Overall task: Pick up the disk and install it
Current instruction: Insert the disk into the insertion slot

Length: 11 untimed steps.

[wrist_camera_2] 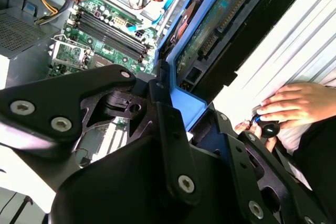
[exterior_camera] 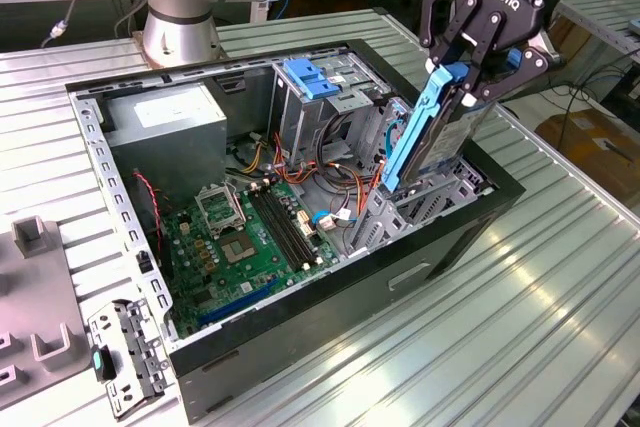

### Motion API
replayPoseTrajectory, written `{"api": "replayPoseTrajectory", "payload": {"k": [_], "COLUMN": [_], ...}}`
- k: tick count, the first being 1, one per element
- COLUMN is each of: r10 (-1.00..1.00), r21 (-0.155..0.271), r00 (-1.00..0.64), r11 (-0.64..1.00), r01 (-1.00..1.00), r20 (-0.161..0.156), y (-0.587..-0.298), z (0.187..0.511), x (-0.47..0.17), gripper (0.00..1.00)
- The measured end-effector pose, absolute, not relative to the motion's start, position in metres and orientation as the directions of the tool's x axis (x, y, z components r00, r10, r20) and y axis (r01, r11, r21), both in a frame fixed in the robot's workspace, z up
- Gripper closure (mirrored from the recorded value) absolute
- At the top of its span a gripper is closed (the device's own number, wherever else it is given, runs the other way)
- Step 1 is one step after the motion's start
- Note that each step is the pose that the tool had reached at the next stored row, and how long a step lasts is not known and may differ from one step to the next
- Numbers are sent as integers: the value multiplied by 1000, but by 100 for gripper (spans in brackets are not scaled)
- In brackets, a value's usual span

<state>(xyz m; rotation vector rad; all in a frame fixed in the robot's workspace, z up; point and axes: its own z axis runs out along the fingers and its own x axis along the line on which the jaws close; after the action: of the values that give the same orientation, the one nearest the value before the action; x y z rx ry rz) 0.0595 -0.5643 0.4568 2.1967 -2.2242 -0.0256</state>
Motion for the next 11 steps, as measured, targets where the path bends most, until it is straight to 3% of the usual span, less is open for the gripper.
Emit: {"api": "replayPoseTrajectory", "payload": {"k": [11], "r10": [-1000], "r21": [22], "r00": [-14], "r11": [14], "r01": [-1000], "r20": [-1], "y": [-566], "z": [451], "x": [59], "gripper": [63]}}
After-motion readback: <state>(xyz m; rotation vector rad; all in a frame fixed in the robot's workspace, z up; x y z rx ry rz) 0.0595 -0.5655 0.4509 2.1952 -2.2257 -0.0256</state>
